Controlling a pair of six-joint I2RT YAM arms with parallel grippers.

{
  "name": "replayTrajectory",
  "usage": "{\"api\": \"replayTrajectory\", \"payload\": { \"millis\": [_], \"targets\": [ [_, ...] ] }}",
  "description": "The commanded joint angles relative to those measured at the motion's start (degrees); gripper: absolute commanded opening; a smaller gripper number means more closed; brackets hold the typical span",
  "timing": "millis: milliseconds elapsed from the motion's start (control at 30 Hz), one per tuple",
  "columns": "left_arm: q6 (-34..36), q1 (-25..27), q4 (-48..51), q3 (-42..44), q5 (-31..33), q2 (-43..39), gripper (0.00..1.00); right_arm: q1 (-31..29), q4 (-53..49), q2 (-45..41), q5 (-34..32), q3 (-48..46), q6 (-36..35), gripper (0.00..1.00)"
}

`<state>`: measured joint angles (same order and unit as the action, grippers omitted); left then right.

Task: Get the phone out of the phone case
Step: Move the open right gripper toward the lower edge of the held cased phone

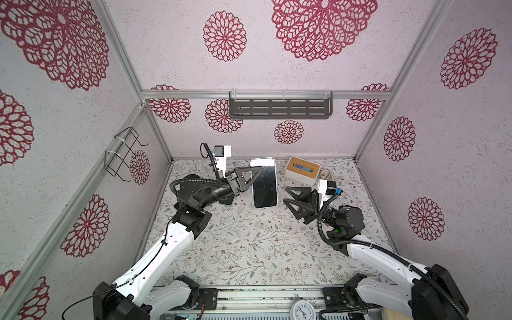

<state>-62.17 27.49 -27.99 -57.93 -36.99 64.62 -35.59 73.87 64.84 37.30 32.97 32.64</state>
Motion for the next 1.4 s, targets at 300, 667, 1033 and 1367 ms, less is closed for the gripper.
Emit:
{"api": "replayTrajectory", "payload": {
  "millis": [300, 667, 1033, 1367],
  "targets": [
    [0.1, 0.3, -10.2, 1.3, 1.9, -0.8, 0.0, -4.3, 11.7, 2.8, 1.6, 1.6, 6.2, 0.32],
    [-0.6, 0.5, -11.5, 1.6, 2.4, -0.4, 0.0, -4.3, 16.1, 5.8, 3.9, 3.1, 10.1, 0.28],
    [-1.0, 0.6, -12.8, 1.5, 2.1, 0.5, 0.0, -4.4, 17.8, 7.5, 4.3, 3.7, 11.1, 0.28],
    [-1.0, 1.0, -13.2, 1.3, 2.2, 1.0, 0.0, -4.3, 18.1, 7.8, 4.9, 4.4, 10.5, 0.19]
  ]
}}
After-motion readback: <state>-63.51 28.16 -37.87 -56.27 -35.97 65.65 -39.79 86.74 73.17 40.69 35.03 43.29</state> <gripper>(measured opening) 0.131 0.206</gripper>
